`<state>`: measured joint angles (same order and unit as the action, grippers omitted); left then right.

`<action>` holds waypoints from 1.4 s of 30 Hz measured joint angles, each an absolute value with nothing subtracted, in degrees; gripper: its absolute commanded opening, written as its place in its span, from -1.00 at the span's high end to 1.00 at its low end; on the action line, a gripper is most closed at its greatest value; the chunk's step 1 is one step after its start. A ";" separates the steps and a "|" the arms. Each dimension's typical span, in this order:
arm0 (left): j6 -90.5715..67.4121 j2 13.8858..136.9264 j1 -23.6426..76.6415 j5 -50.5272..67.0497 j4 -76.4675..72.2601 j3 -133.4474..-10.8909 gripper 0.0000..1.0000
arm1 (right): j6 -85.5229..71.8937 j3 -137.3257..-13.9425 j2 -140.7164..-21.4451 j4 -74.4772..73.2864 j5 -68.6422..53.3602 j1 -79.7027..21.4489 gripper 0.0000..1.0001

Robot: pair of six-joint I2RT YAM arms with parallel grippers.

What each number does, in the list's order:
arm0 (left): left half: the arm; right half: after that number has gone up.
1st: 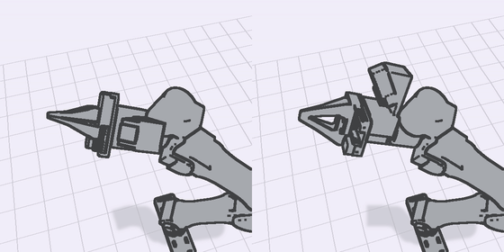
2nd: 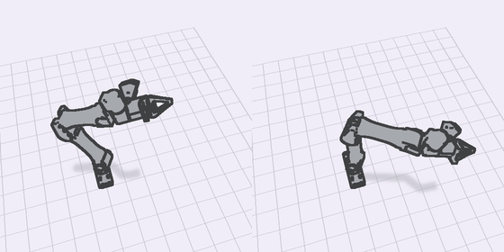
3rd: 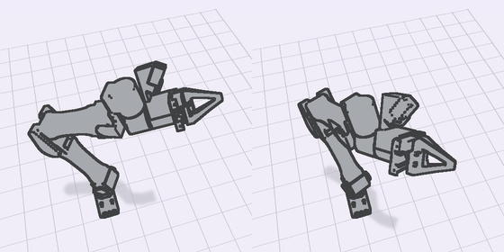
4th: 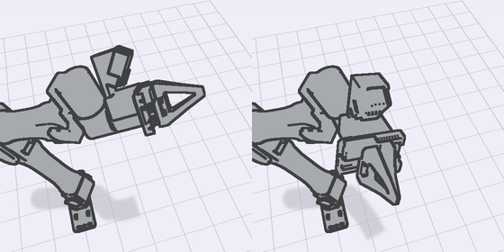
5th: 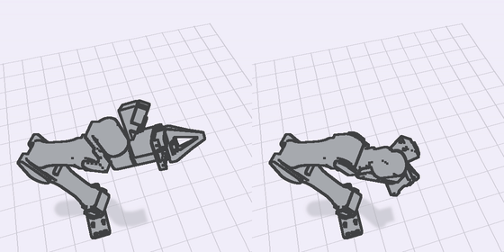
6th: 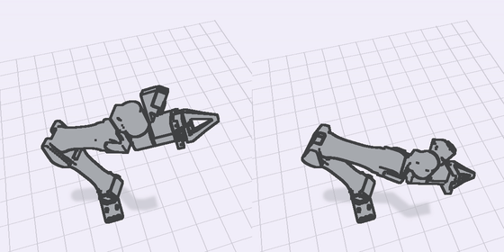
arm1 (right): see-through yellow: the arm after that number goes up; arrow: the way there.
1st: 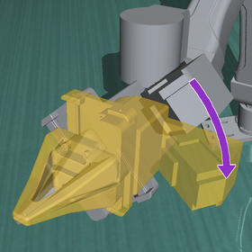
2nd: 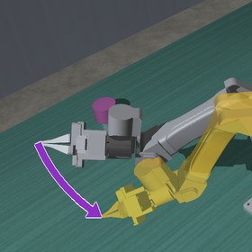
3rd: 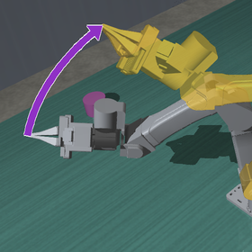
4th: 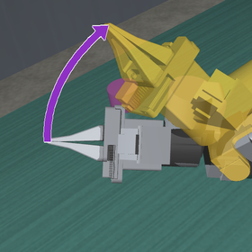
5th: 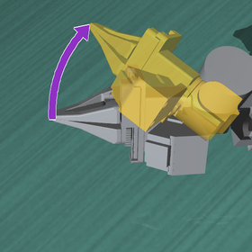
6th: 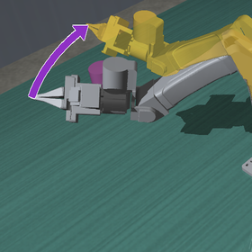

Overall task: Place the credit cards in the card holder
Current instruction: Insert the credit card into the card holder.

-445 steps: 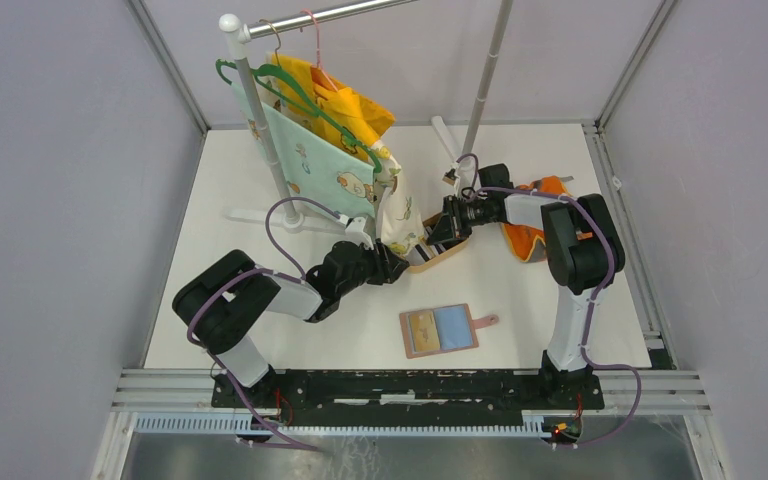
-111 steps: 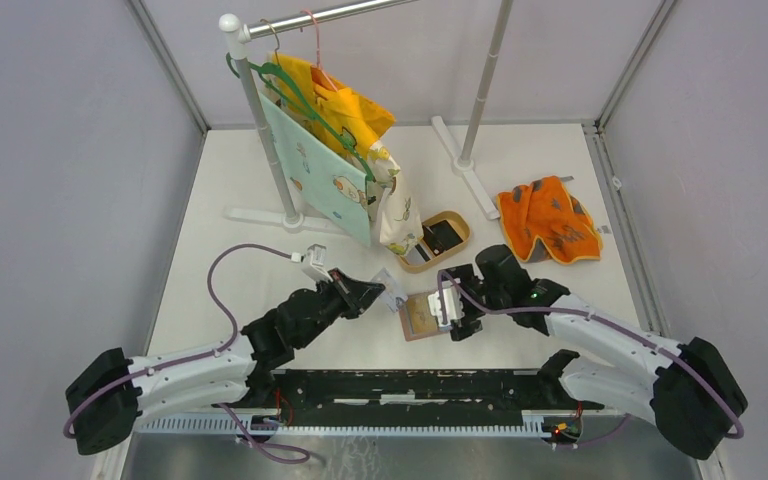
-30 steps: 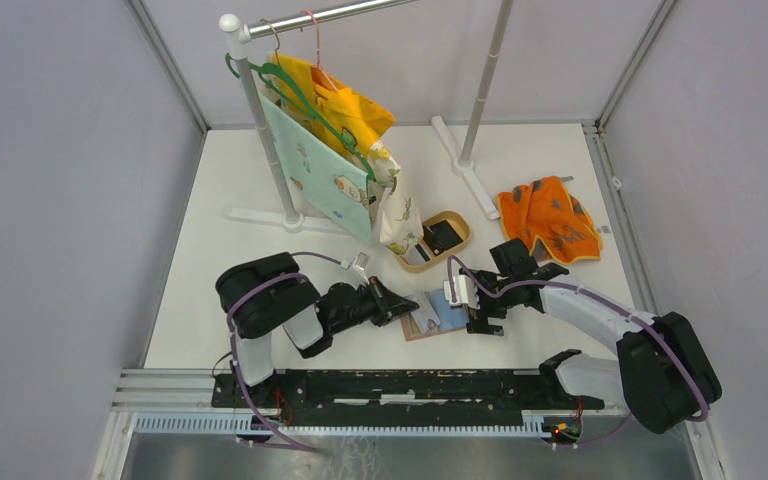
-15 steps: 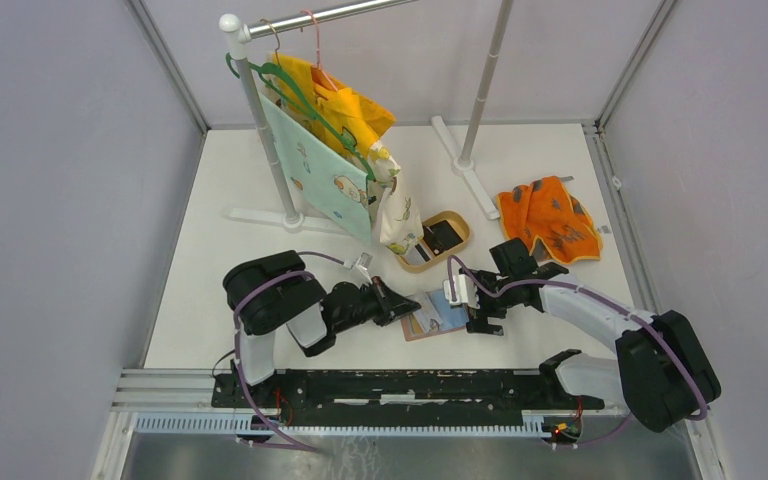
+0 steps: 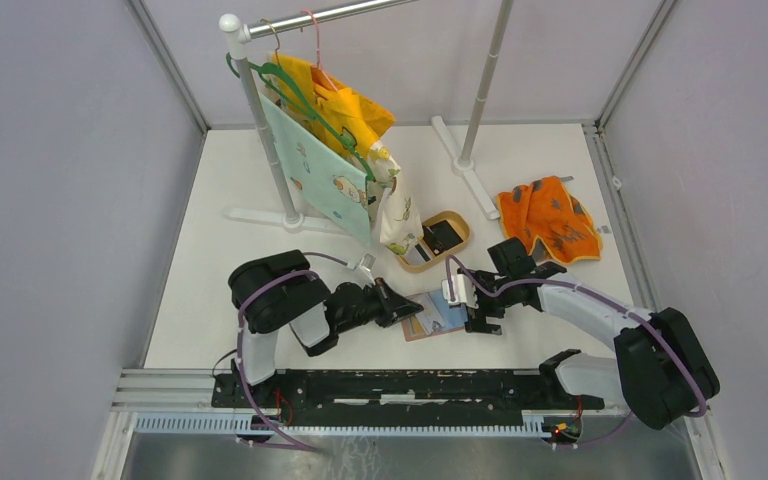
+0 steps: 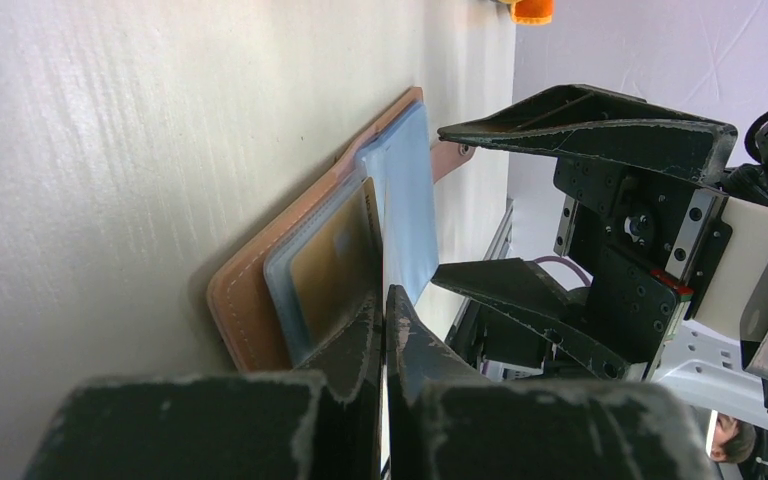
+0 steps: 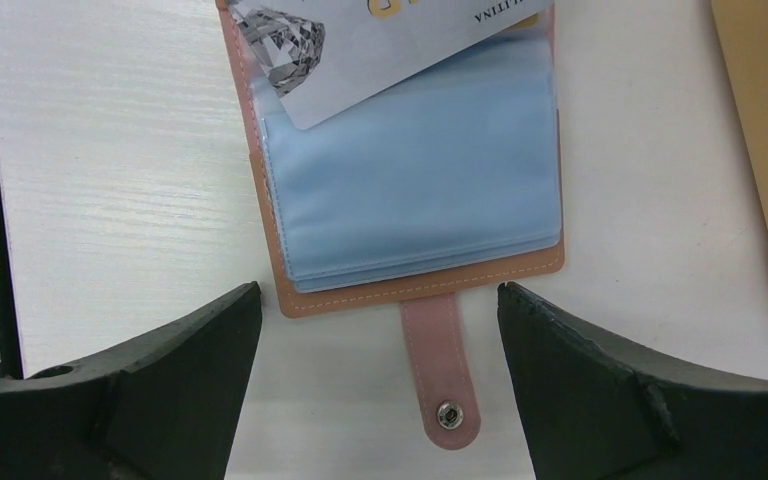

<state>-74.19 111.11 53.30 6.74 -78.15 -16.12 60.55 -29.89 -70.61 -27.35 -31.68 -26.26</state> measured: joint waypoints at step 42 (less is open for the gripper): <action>-77.10 111.13 53.17 11.49 -70.30 -20.58 0.96 | 58.63 -30.06 -71.37 -24.53 -30.33 -29.43 -0.84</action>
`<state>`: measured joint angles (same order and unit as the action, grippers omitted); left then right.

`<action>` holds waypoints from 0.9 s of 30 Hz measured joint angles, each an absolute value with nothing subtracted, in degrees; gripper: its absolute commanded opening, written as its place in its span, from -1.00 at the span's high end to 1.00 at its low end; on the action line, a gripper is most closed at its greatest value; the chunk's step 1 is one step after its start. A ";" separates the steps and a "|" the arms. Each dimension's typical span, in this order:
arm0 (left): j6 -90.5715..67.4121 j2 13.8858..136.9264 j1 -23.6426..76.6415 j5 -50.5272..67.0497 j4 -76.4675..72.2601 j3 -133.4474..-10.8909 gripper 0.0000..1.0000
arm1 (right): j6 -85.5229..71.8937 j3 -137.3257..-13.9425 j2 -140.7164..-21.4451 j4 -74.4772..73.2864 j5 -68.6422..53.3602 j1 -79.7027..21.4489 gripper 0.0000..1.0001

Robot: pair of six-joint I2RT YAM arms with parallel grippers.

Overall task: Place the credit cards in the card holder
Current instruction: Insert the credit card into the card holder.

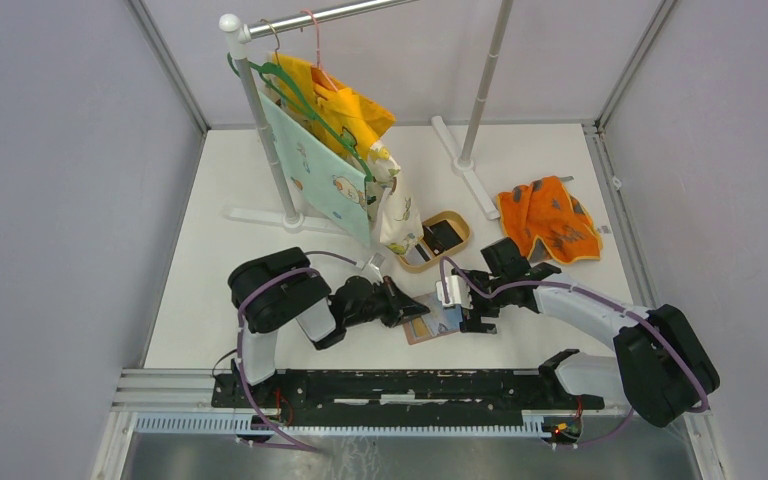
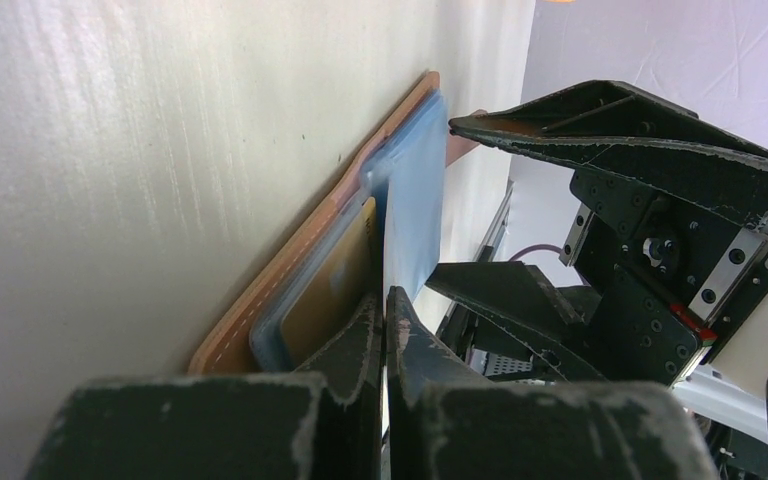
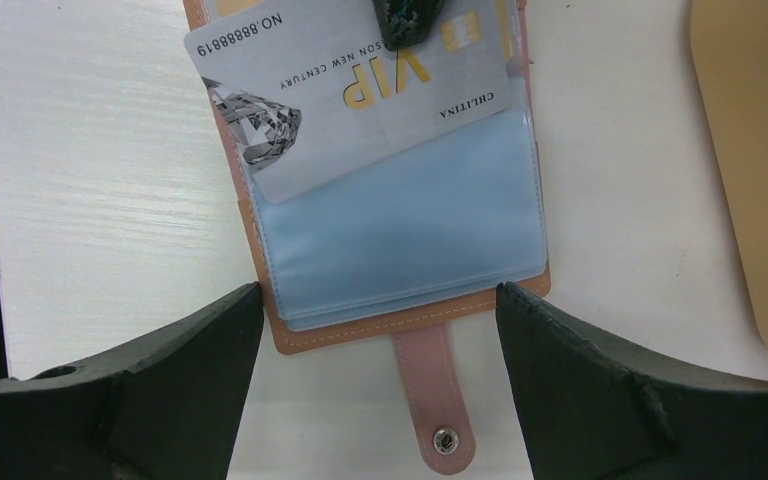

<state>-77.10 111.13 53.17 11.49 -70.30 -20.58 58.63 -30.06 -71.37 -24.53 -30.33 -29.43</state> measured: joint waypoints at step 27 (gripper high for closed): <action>-76.95 116.68 50.59 17.78 -72.36 -24.91 0.75 | 59.61 -30.09 -66.08 -25.93 -26.61 -30.24 -0.90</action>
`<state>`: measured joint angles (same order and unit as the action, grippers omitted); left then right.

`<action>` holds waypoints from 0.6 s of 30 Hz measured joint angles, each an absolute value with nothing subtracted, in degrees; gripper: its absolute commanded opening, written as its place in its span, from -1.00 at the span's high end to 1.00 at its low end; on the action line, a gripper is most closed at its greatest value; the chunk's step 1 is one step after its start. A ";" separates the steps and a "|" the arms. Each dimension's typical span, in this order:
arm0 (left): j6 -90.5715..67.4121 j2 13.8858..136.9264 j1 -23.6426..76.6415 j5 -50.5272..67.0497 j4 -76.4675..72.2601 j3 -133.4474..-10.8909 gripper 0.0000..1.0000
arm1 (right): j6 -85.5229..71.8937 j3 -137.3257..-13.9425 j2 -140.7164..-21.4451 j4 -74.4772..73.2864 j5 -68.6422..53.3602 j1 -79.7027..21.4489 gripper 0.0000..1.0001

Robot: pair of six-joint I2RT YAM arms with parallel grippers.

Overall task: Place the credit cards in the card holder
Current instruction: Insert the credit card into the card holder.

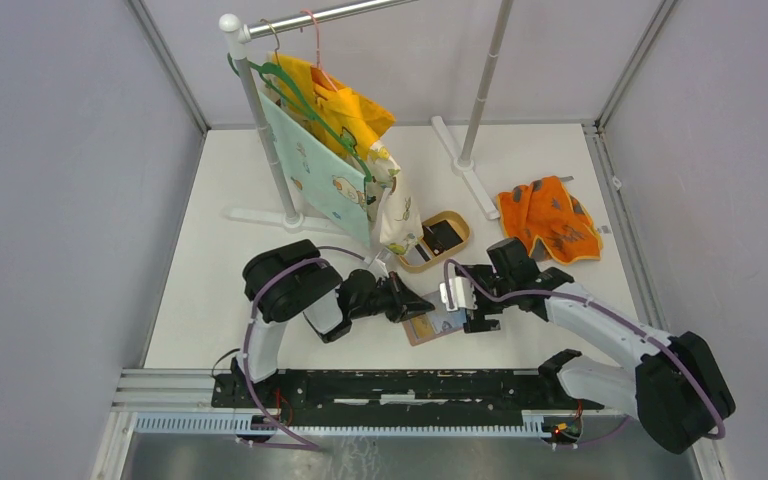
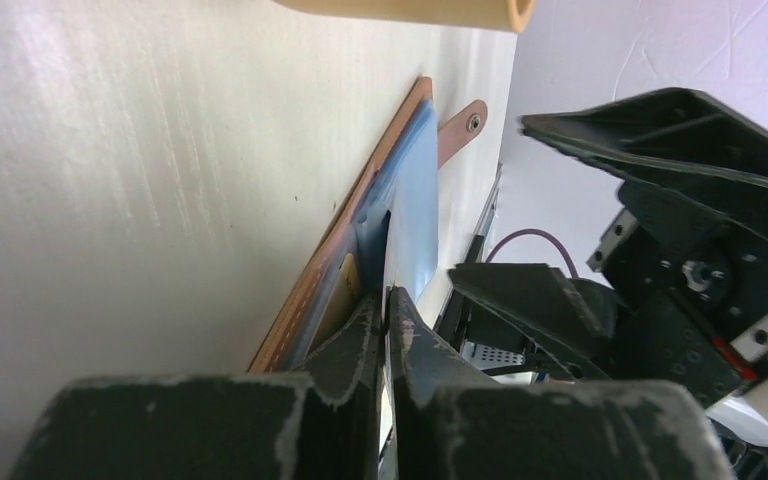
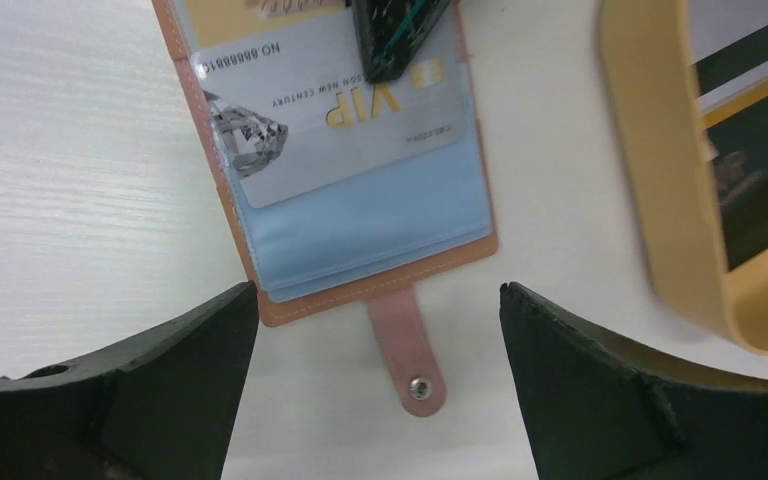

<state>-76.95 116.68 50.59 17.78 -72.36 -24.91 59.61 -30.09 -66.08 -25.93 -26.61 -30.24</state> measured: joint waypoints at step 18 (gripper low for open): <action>-76.97 118.41 50.22 19.20 -75.37 -25.34 0.62 | 65.08 -32.53 -68.90 -16.86 -28.91 -53.28 0.99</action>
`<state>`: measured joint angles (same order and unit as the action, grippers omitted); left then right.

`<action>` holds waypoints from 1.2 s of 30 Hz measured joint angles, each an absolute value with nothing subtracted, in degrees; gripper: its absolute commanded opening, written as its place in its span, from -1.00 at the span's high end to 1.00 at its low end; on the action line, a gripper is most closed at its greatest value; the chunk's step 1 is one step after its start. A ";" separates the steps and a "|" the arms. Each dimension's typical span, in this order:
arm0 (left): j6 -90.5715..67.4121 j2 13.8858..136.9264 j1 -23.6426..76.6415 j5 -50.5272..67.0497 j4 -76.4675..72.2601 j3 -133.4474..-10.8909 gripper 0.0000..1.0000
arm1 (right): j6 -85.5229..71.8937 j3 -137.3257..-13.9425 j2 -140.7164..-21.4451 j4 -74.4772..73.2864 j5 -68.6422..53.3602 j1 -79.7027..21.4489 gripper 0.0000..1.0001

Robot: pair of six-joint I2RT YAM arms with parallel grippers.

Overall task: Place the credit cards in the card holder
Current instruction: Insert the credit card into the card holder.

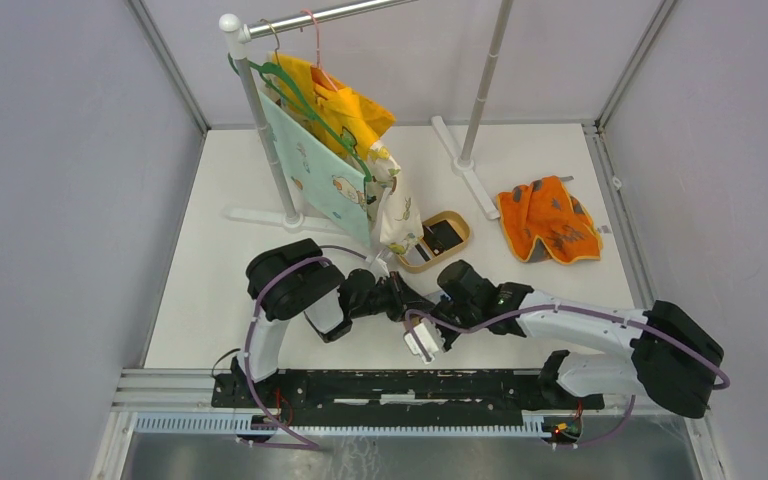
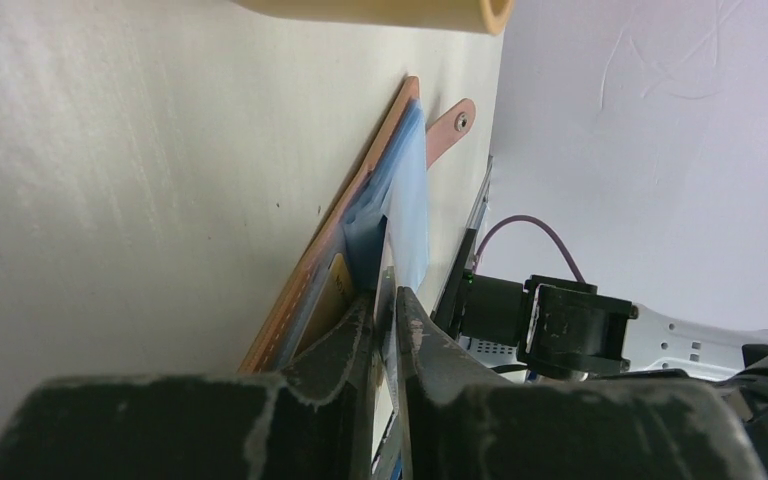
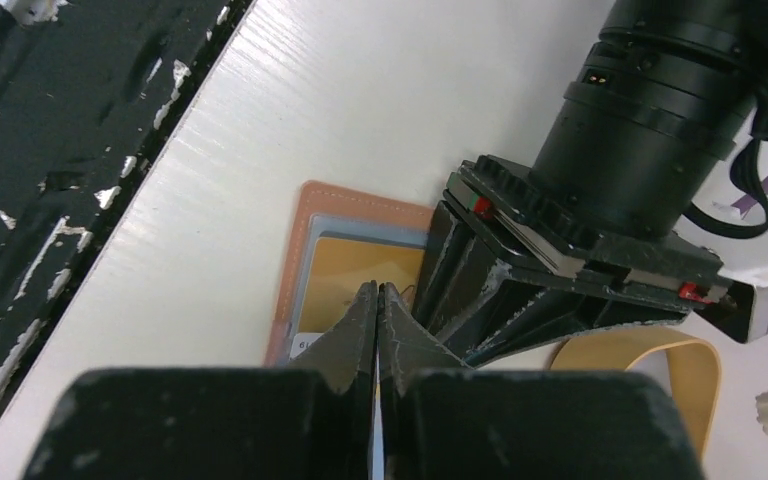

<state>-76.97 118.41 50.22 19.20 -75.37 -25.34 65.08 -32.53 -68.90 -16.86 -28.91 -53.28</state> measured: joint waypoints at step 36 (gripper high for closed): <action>-76.99 119.11 50.22 19.57 -78.76 -24.77 0.27 | 59.81 -31.68 -71.90 -16.67 -7.31 -52.97 0.76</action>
